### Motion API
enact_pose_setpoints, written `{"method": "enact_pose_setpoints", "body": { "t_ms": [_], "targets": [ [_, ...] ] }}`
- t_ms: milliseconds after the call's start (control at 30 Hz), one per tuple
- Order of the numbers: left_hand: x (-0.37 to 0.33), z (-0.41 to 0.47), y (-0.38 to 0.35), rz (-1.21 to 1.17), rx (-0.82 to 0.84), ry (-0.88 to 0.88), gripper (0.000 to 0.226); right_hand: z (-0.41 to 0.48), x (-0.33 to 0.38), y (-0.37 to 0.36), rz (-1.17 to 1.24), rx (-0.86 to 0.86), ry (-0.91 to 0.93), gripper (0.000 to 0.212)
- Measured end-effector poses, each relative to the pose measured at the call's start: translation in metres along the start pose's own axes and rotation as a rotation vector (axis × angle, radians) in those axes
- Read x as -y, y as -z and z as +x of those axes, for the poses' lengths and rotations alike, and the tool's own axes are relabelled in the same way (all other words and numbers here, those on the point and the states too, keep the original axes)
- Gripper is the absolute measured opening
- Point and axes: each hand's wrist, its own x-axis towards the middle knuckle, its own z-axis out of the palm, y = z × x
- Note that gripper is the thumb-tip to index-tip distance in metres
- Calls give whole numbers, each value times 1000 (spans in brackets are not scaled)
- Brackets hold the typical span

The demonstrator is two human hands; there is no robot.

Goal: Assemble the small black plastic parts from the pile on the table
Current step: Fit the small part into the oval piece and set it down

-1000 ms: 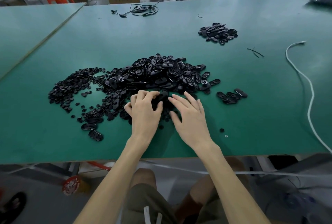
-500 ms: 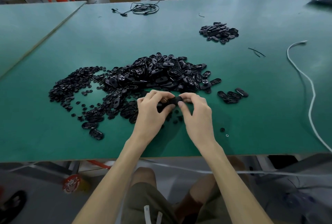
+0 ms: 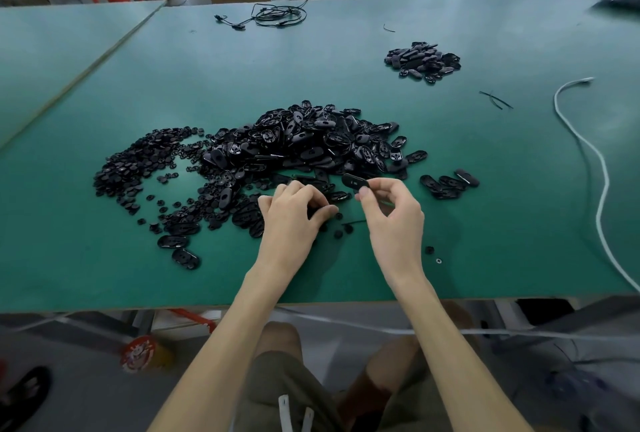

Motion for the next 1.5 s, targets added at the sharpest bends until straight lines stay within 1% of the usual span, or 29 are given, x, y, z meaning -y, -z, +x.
{"method": "enact_pose_setpoints", "body": {
  "t_ms": [167,267,367,600,733,833,933,1067,1233,1500],
  "targets": [
    [-2,-1,3,-135,-49,-36,14,-1,0,1,43,23,-11,3],
    [-4,0,6,-387,-39,43,13,-1,0,1,47,53,-9,2],
    [-5,1,8,-501,-45,108,16,-1,0,1,48,70,-2,2],
    [-5,0,9,-587,-57,166,13,0,-3,0,6,103,26,3],
    [-4,0,10,-662,-17,198,13,0,-2,1,5,106,27,3],
    [-5,0,8,-645,-6,189,15,0,-2,1,5,105,31,3],
    [-3,1,8,-632,-29,188,16,-1,-2,1,11,105,26,3],
    [-2,1,9,-720,-34,177,15,0,-2,1,22,111,21,3],
    [0,1,9,-796,-19,146,4,0,-1,0,43,107,18,3],
    [-2,1,9,-809,31,100,7,0,-3,0,68,89,-5,6]
  ]
}}
